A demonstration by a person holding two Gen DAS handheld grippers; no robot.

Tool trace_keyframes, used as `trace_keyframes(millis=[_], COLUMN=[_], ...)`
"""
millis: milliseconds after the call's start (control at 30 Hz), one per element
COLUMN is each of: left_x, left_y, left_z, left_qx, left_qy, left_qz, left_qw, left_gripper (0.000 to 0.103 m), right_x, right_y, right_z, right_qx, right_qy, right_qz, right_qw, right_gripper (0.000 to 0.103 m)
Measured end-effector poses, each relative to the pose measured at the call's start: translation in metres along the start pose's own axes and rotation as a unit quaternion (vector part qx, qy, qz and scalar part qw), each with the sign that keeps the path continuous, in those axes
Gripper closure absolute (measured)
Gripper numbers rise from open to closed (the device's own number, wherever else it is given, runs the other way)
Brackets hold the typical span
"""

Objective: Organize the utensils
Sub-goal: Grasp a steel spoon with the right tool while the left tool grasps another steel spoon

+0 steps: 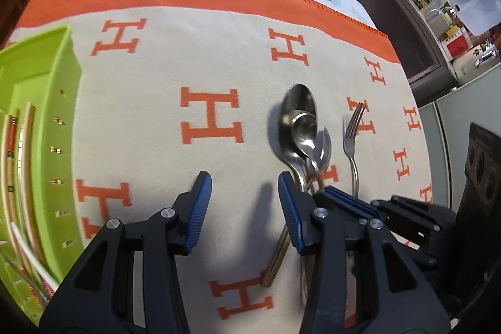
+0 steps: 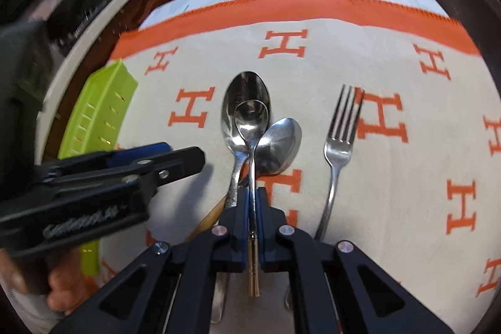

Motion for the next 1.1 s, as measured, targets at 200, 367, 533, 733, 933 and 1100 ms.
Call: trace_keyframes(millis=[200,367,533,733,933,1100], left_x=[-0.008,-0.016,-0.025,-0.036,-0.045,-0.047], left_y=[-0.01,-0.016,-0.022,-0.027,-0.03,-0.03], left_z=[-0.005,-0.009,-0.012,-0.016,-0.018,-0.024], left_qx=[-0.014,-0.023,-0.036,-0.061,-0.077,-0.074], left_qy=[0.017,0.025,0.024,0.015,0.03,0.066], left_qz=[0.0,-0.006,-0.019,-0.051,-0.069,-0.064], left_qw=[0.9998,0.9994,0.9989,0.9967,0.9942,0.993], left_gripper=[0.062,0.062,0.062,0.062,0.063,0.091], right_x=[-0.003,-0.002,-0.008,-0.018,-0.027,-0.032], right_y=[0.004,0.003,0.003,0.005,0.008,0.01], right_z=[0.016,0.027,0.029,0.035,0.037,0.038], right_qx=[-0.026,-0.049,-0.056,-0.065,-0.072,-0.075], right_qy=[-0.029,-0.04,-0.043,-0.049,-0.056,-0.062], right_qz=[-0.009,-0.011,-0.026,-0.044,-0.061,-0.071], right_qw=[0.999,0.998,0.997,0.996,0.994,0.993], right_gripper=[0.099,0.099,0.099,0.099,0.099,0.099])
Point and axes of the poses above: each gripper's, at about its wrist camera, not at the fingertips, and z roughly against the way its jaws point, x to its left, y to its underside, the point moved 4 cm from there along -z, roughly the way its jaws point, and after that the axes turned 11 degrees about -y, right-handed, at the moved point
